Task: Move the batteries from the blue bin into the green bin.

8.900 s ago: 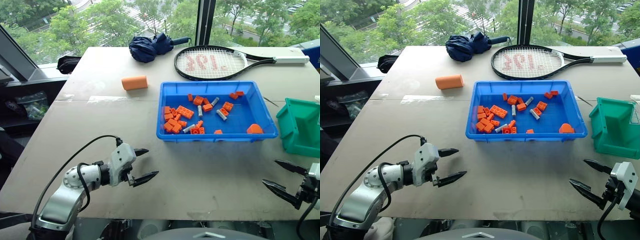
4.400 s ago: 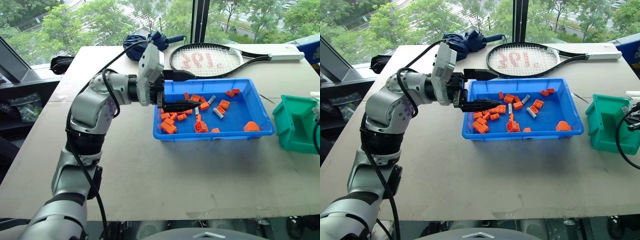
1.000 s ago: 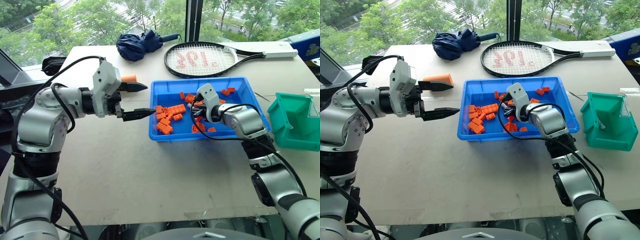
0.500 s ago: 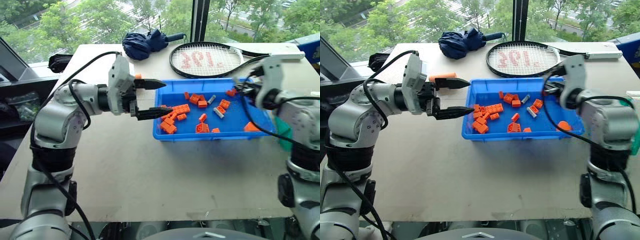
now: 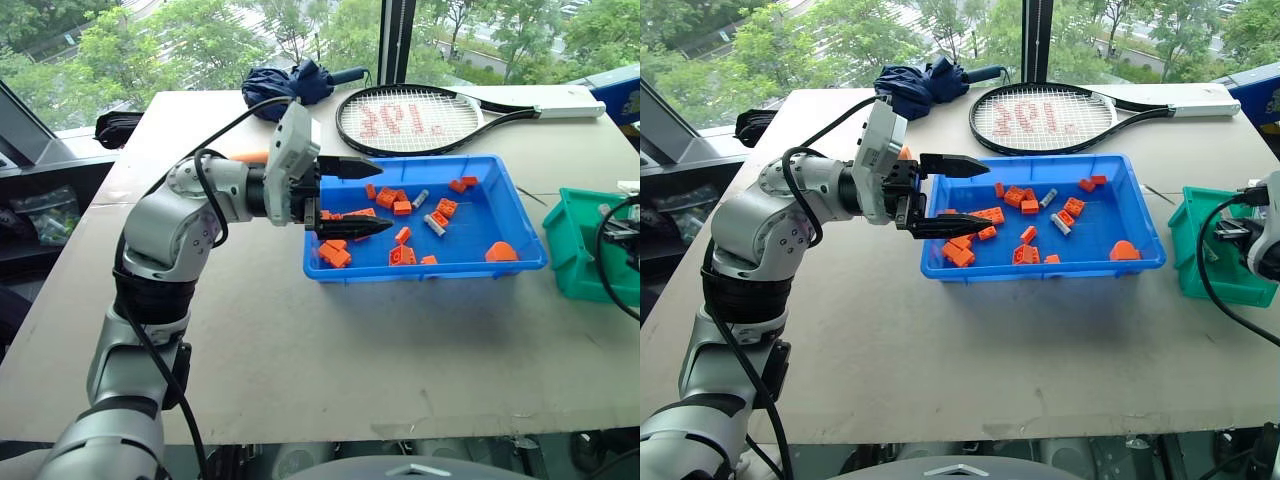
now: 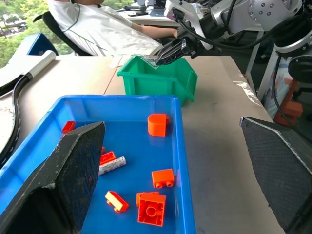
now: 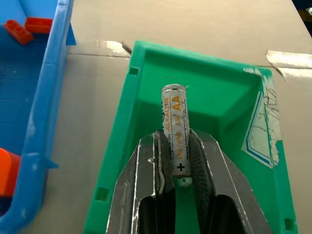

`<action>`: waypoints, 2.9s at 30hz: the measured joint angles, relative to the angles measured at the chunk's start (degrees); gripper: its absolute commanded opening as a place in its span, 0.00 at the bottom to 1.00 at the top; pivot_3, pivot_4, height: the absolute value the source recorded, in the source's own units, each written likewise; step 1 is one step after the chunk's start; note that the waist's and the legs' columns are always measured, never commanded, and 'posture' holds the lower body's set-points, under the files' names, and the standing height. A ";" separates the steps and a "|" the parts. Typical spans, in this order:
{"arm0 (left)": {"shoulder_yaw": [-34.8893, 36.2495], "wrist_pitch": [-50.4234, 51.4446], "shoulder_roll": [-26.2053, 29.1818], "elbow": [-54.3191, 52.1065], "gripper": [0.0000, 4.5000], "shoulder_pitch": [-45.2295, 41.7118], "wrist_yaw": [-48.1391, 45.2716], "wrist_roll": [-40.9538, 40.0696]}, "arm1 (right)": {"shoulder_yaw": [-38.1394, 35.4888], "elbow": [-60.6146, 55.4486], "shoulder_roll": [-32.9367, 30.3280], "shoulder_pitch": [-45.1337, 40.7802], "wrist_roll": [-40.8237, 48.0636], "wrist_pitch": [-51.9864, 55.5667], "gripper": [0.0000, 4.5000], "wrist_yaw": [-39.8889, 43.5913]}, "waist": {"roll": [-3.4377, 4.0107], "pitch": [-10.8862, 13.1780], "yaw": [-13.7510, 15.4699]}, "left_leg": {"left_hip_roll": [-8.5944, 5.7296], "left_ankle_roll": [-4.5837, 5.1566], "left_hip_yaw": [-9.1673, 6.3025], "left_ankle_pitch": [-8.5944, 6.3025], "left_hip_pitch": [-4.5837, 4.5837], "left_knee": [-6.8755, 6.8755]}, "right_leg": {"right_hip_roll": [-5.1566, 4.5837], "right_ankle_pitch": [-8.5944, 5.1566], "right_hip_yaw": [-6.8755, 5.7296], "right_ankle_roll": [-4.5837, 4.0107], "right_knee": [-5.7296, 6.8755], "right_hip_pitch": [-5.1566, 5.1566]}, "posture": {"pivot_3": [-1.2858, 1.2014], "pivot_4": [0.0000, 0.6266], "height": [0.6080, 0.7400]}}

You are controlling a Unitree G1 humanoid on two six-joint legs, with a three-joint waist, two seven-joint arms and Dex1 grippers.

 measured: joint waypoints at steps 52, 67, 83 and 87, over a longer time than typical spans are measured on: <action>5.80 -2.09 13.89 0.30 1.00 7.21 -1.53 5.14 | 39.15 21.88 15.63 -20.84 -0.13 -14.78 0.01 3.01 | -0.07 0.05 -0.25 | 0.06 -0.01 -0.10 -0.01 0.00 0.00 | 0.07 0.00 -0.09 -0.01 -0.04 -0.03 | 0.52 0.24 1.00; 4.83 -3.66 12.91 2.30 1.00 6.16 -2.56 5.67 | 38.19 16.04 18.54 -21.11 0.03 -13.30 0.49 2.10 | -0.07 0.05 -0.50 | 0.10 -0.01 -0.08 0.00 0.00 -0.01 | 0.11 0.00 -0.05 -0.01 0.00 -0.07 | 0.52 0.24 1.00; 4.67 -3.79 12.85 2.27 1.00 6.01 -2.47 5.77 | 40.57 23.51 29.40 -22.95 -4.19 -15.77 0.49 -6.20 | -0.06 0.06 -0.56 | 0.08 -0.01 -0.07 0.00 0.01 -0.01 | 0.13 0.00 -0.04 -0.01 0.01 -0.09 | 0.52 0.24 1.00; 4.67 -3.82 12.85 2.24 1.00 6.03 -2.40 5.79 | 40.67 24.54 30.07 -23.09 -5.54 -17.12 0.49 -6.65 | -0.06 0.05 -0.85 | 0.08 -0.02 -0.08 0.00 0.01 -0.02 | 0.14 0.00 -0.05 -0.01 0.01 -0.08 | 0.52 0.24 1.00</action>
